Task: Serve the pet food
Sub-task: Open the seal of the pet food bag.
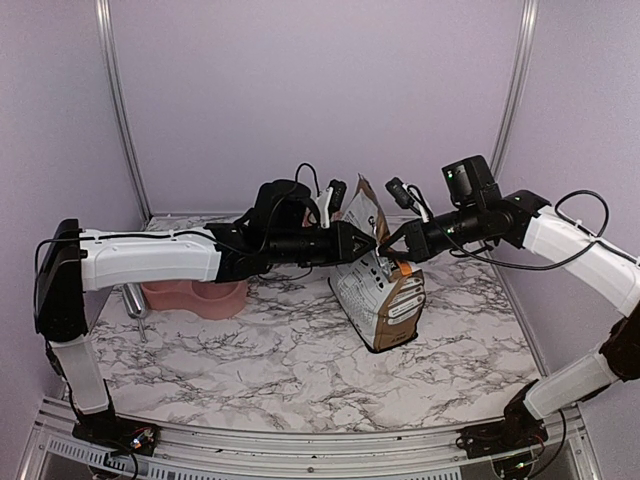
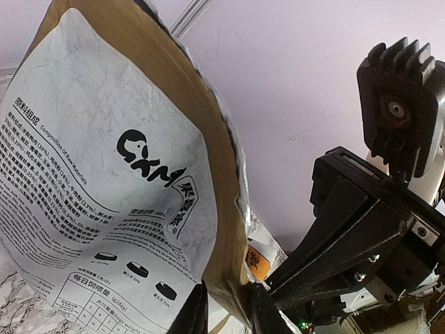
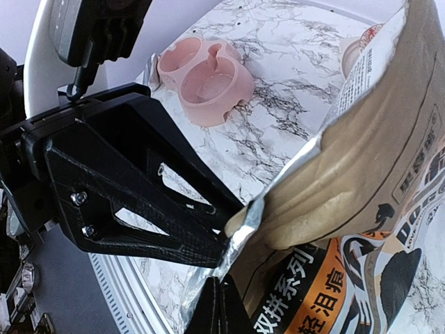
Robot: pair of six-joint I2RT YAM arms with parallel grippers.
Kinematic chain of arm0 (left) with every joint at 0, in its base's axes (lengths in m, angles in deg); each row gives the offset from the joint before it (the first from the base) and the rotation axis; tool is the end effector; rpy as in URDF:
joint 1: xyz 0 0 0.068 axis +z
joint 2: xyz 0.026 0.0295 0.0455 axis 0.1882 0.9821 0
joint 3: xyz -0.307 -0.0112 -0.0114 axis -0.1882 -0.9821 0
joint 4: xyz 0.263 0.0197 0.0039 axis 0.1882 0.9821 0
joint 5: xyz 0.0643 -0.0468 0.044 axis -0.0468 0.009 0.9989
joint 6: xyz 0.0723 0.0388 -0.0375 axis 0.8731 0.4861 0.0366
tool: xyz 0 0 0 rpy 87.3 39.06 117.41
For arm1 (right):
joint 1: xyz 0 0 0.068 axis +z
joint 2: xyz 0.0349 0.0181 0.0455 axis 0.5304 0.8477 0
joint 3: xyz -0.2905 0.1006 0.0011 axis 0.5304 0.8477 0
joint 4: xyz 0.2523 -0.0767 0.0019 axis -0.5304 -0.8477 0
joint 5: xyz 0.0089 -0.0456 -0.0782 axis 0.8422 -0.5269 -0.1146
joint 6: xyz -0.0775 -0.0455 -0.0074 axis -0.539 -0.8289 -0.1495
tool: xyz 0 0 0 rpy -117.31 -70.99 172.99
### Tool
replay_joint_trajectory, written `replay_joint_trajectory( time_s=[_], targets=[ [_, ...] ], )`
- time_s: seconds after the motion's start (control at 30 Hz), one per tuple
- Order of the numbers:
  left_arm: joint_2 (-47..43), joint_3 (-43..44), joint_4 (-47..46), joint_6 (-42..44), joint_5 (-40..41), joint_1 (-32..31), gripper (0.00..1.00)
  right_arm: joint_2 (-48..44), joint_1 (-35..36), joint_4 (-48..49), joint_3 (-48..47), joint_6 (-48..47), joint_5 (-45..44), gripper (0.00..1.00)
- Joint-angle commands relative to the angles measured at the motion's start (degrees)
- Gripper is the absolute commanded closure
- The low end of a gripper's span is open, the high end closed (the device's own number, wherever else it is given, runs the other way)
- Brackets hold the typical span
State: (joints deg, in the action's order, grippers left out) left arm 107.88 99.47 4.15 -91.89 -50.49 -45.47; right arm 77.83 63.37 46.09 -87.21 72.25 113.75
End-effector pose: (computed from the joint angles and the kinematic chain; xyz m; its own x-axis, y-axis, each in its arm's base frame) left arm 0.2675 -0.4280 0.3424 -0.6540 -0.1396 -0.7435 0.6514 0.3957 -0.6474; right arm 0.2474 0.2011 0.3566 -0.6395 -0.2875 -0.7130 -0.7218 0.5438 0.4282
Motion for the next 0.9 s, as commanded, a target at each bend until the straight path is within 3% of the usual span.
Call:
replay_joint_trajectory(
  time_s=[0.0, 0.4, 0.87],
  targets=[
    [-1.4, -1.1, 1.5, 1.1, -0.8, -0.2, 0.82, -0.9, -1.4, 0.8, -2.0, -0.6, -2.2, 1.0],
    [-0.2, 0.1, 1.3, 0.5, -0.6, -0.2, 0.99, -1.6, -2.0, 1.0, -1.5, -0.7, -1.4, 1.0],
    [0.7, 1.2, 2.8, -1.3, 3.9, -0.2, 1.0, -4.2, -3.5, -0.7, -1.8, -1.0, -3.0, 1.0]
  ],
)
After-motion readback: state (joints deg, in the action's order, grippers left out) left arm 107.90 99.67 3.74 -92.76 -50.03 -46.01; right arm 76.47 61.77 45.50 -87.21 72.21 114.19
